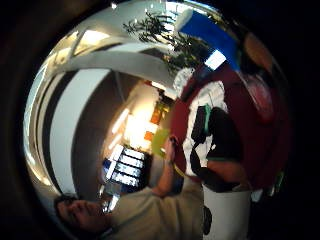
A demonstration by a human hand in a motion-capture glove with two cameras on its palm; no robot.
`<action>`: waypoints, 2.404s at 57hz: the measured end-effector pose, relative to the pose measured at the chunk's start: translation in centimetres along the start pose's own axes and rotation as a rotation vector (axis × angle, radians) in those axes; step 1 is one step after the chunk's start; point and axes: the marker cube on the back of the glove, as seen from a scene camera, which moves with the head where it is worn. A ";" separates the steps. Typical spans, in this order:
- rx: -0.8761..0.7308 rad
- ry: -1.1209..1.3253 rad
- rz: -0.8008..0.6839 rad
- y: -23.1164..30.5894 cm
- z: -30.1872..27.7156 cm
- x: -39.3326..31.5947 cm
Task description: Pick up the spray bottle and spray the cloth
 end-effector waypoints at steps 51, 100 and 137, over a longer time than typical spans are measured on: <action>-0.106 -0.163 -0.024 0.4 1.1 1.8; 0.285 -0.646 0.103 -18.7 7.5 3.7; 0.573 -0.694 0.239 -17.1 1.1 0.2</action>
